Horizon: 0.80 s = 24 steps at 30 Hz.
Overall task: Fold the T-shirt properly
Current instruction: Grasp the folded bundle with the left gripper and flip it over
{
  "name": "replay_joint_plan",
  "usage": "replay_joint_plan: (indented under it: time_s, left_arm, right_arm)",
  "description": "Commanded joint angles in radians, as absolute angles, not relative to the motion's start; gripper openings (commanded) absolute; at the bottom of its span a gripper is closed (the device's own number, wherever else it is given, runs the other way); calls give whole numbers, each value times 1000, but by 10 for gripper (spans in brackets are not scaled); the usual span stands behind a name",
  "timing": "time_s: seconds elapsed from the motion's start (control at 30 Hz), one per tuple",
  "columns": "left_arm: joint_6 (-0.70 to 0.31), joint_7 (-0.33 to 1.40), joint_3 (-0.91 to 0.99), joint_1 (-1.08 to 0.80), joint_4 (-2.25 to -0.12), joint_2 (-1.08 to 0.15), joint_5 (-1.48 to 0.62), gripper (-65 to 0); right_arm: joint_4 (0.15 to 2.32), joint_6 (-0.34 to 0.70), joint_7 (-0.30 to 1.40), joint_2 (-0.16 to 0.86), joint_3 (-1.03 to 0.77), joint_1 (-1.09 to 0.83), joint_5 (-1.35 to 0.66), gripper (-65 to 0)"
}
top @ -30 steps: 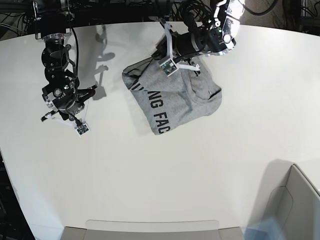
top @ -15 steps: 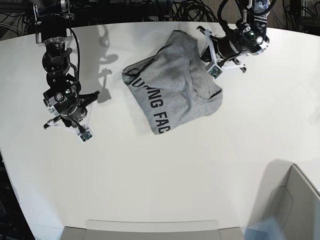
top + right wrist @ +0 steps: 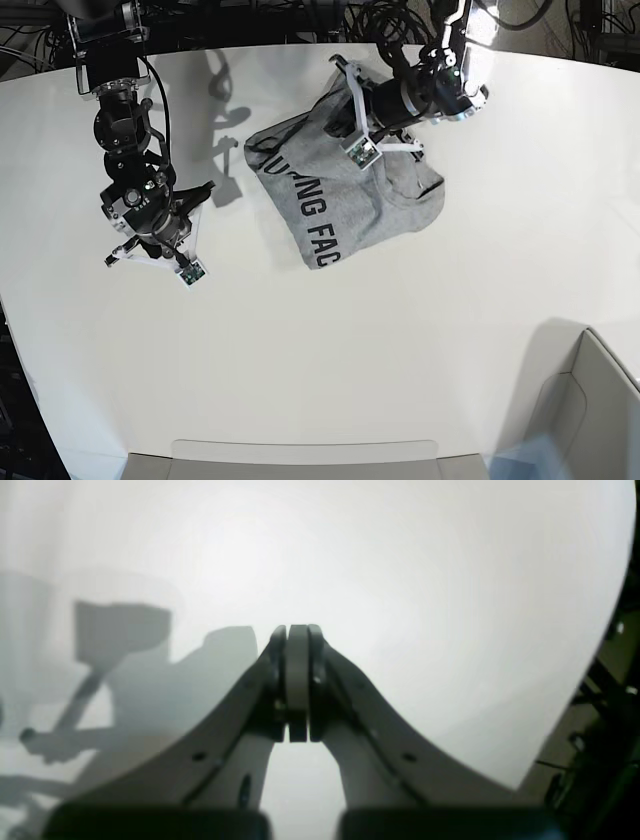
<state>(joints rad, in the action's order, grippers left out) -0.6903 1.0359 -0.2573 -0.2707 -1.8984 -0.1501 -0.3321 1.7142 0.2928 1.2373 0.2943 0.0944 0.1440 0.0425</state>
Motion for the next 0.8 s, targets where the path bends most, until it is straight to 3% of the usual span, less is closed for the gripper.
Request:
replay_joint_plan:
  time_s: [0.0, 0.07, 0.2, 0.27, 0.4, 0.6, 0.77]
  left_arm:
    - [-698, 1021, -262, -278, -1891, -153, -343, -650]
    - [-698, 1021, -263, -278, -1842, -157, -343, -650]
    - [-698, 1021, -260, -277, -1756, -197, -337, -650]
    - [-698, 1020, -255, -282, -1753, -225, -337, -650]
    - [-698, 1020, -163, -302, -1753, -254, -337, -650]
    - [-698, 1024, -42, -306, -1750, -260, -337, -650]
    - [-698, 1021, -1, -228, -1702, -257, -337, -650]
  right_arm:
    - [1732, 295, 1227, 306, 88, 166, 48, -650]
    - [1736, 328, 1225, 309, 91, 166, 48, -650]
    - [1733, 575, 1142, 288, 94, 194, 47, -650]
    - [1738, 638, 1107, 248, 96, 208, 58, -650]
    - [1727, 653, 1076, 191, 159, 239, 97, -650]
    - [1702, 645, 993, 183, 352, 245, 119, -650]
    - [1572, 644, 955, 136, 358, 252, 142, -650]
